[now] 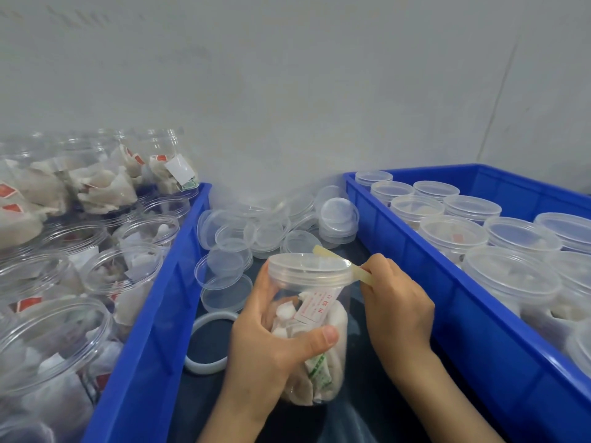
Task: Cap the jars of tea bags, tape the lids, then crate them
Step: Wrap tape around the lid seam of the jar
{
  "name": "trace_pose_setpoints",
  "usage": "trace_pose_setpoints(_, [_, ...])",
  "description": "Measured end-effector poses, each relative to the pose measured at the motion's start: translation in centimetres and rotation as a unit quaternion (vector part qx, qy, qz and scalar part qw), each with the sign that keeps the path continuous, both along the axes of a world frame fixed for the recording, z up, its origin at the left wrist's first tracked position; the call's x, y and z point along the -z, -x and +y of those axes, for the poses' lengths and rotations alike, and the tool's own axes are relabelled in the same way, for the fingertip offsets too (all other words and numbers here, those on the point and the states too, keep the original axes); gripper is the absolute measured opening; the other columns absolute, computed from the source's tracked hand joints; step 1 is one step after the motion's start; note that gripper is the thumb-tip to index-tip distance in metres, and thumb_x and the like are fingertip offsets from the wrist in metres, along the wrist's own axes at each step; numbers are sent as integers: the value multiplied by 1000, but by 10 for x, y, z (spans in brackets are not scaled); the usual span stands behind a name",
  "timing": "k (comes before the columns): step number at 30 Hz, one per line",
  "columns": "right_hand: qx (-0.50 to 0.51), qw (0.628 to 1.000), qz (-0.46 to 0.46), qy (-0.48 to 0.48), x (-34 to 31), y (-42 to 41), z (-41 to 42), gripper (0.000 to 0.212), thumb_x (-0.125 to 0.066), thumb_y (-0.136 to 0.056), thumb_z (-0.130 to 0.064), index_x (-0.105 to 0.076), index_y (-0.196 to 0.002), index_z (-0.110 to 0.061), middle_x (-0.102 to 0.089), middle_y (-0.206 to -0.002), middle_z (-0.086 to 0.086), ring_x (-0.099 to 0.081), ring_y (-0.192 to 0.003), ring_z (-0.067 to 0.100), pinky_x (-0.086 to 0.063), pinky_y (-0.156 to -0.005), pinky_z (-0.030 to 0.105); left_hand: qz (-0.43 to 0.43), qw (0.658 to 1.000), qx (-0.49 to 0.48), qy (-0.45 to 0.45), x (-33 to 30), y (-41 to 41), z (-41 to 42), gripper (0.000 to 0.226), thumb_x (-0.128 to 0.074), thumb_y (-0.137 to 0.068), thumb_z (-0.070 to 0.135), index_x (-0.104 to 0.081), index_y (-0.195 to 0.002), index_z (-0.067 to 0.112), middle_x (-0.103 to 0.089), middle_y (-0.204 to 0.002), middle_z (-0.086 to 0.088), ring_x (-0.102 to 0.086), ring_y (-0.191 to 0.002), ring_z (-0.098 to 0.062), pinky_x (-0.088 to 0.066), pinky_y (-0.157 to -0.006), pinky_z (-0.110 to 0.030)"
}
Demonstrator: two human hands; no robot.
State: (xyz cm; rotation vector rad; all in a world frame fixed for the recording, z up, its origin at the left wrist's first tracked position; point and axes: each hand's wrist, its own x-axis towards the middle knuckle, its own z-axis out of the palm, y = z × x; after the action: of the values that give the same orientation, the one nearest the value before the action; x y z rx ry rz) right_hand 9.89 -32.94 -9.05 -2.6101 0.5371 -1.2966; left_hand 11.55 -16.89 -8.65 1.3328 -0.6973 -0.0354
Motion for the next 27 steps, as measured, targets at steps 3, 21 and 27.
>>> trace_pose_setpoints(3, [-14, 1000, 3, -18, -1, 0, 11, 46, -70, -62, 12, -33, -64, -13, -38, -50, 2, -27, -43, 20, -17, -41, 21, 2, 1000, 15, 5, 0, 0, -1, 71, -79, -56, 0, -61, -117, 33, -69, -110, 1, -67, -100, -14, -51, -76, -16])
trace_pose_setpoints(21, [-72, 997, 21, -22, -6, 7, 29, 40, -69, -72, -10, -29, -66, -15, -24, -50, -7, -17, -42, 20, -20, -37, 22, 105, 985, -134, 28, 18, -7, -4, 94, -55, -51, 86, -41, -132, 41, -49, -132, 17, -48, -113, 16, -40, -86, -5])
trace_pose_setpoints(27, [-62, 983, 170, -11, 6, 1, 27, 15, -38, -97, -35, -44, -96, -22, -54, -81, -5, -54, -72, 21, -28, -57, 30, 29, 939, -341, 31, 18, -10, -2, 24, -60, -84, 52, -52, -103, 40, -57, -105, 18, -55, -84, 16, -40, -68, -1])
